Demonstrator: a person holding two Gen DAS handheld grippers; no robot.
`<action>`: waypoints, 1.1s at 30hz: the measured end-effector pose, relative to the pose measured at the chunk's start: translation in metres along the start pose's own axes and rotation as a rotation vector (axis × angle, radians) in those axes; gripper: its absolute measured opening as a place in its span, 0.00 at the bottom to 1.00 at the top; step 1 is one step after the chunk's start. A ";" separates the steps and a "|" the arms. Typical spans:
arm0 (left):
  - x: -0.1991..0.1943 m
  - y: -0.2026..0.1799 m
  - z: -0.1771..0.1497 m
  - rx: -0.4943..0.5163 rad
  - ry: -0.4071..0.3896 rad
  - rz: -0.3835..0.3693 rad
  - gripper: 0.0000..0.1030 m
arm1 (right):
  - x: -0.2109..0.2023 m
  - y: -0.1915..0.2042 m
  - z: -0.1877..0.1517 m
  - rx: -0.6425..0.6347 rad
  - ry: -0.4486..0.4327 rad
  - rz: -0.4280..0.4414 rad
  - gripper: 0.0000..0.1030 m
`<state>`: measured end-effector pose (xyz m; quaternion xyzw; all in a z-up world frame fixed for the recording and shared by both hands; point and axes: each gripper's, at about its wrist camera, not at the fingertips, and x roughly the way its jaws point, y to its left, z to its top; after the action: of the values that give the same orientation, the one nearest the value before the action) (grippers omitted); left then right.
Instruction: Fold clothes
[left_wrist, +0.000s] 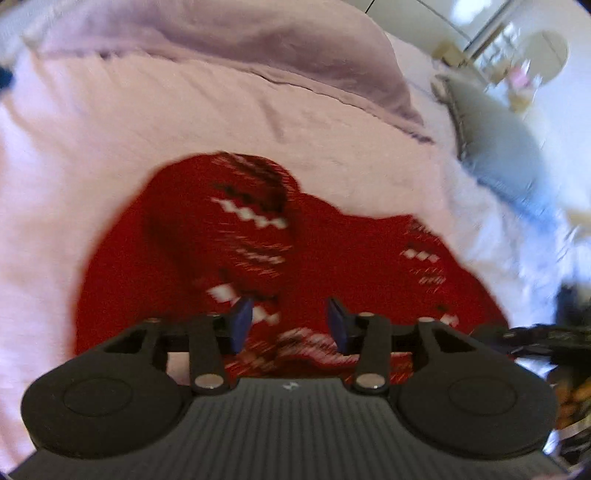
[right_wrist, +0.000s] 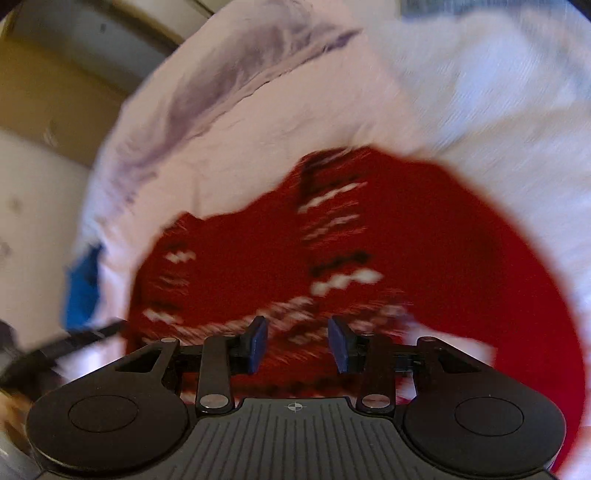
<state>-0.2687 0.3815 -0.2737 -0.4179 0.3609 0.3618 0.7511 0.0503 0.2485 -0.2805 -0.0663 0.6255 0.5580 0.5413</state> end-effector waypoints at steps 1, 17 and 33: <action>0.013 0.001 0.002 -0.018 0.006 -0.019 0.40 | 0.010 -0.002 0.005 0.016 -0.002 0.017 0.41; 0.076 -0.016 0.142 0.132 -0.112 -0.105 0.12 | 0.060 0.047 0.149 -0.028 -0.110 0.162 0.22; -0.043 0.146 -0.035 -0.133 0.087 0.211 0.36 | -0.018 -0.034 0.000 0.112 -0.152 -0.244 0.77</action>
<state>-0.4203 0.3971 -0.3046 -0.4417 0.4105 0.4435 0.6631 0.0812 0.2267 -0.2885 -0.0689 0.6002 0.4556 0.6538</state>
